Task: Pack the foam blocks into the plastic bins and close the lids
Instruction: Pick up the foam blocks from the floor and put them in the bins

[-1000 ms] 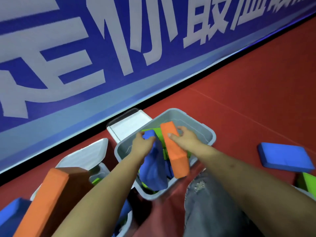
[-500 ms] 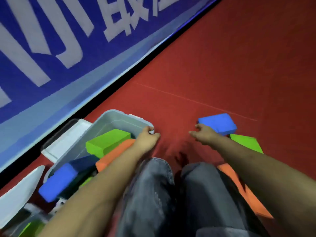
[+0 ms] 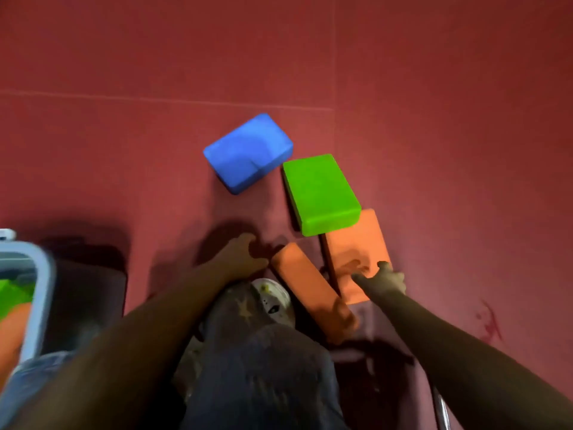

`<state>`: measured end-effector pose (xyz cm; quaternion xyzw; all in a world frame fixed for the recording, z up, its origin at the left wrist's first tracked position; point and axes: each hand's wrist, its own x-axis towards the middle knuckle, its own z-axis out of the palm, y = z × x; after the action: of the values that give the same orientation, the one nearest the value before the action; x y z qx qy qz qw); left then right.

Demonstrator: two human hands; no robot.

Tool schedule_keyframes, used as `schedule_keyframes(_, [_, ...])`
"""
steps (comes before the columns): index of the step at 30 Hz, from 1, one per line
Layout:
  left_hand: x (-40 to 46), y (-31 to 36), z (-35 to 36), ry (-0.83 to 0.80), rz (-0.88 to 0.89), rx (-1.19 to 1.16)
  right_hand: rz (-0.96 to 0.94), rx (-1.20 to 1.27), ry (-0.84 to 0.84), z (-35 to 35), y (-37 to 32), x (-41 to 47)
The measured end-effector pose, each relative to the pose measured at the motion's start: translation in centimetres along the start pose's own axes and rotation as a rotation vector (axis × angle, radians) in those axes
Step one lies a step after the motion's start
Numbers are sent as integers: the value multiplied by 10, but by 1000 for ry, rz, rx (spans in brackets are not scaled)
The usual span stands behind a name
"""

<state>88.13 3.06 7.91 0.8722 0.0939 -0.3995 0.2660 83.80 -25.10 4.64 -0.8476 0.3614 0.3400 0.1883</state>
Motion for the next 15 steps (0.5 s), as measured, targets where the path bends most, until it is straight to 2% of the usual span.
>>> schedule_keyframes(4, [36, 0, 23, -66, 303, 552, -7, 30, -55, 28, -2, 24])
schedule_keyframes(7, [53, 11, 46, -88, 478, 808, 28, 104, -112, 47, 0, 39])
schedule_keyframes(9, [63, 16, 63, -50, 559, 838, 42, 148, -106, 56, 5, 47])
schedule_keyframes(12, [70, 16, 82, 28, 580, 784, 53, 264, 14, 59, 6, 55])
schedule_keyframes(15, [71, 9, 83, 13, 589, 789, 125, 577, 38, 58, -22, 65])
